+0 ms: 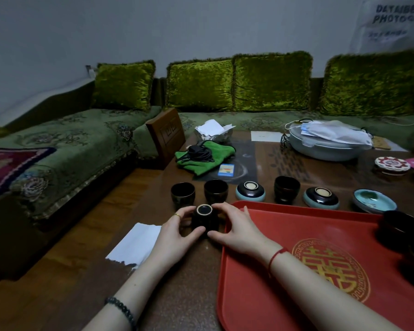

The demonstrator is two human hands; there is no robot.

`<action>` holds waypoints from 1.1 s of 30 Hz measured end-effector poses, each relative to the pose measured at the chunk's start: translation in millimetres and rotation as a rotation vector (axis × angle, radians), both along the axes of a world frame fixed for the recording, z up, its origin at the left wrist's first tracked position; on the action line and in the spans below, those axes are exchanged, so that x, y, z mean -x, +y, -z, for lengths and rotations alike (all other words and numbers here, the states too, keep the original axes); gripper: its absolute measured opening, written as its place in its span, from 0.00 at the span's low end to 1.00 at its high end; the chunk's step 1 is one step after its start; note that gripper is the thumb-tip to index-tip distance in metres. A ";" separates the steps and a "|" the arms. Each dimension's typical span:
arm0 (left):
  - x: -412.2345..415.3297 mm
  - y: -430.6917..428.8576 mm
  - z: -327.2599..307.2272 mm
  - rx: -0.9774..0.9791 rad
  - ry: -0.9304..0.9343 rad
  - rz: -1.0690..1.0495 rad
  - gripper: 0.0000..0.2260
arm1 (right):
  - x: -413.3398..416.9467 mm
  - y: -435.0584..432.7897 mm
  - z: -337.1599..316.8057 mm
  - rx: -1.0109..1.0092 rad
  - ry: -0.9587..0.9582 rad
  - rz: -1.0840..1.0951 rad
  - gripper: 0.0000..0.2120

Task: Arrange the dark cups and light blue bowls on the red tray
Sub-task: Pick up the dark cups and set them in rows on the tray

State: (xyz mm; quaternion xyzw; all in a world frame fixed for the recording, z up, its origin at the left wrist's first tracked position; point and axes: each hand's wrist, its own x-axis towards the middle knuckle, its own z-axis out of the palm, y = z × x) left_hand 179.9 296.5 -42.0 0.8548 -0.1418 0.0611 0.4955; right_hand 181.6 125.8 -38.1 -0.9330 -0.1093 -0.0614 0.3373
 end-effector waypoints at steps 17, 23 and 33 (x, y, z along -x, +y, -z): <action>17.7 -12.3 -28.1 0.277 -0.019 0.126 0.23 | 30.6 -15.7 -27.9 -0.439 -0.128 -0.049 0.26; 35.9 -40.5 -34.6 0.436 0.028 0.285 0.24 | 62.4 -42.2 -43.9 -0.552 -0.172 -0.063 0.25; 68.2 -111.7 -34.3 0.604 0.127 0.426 0.18 | 113.3 -100.6 -51.0 -0.804 -0.150 -0.012 0.29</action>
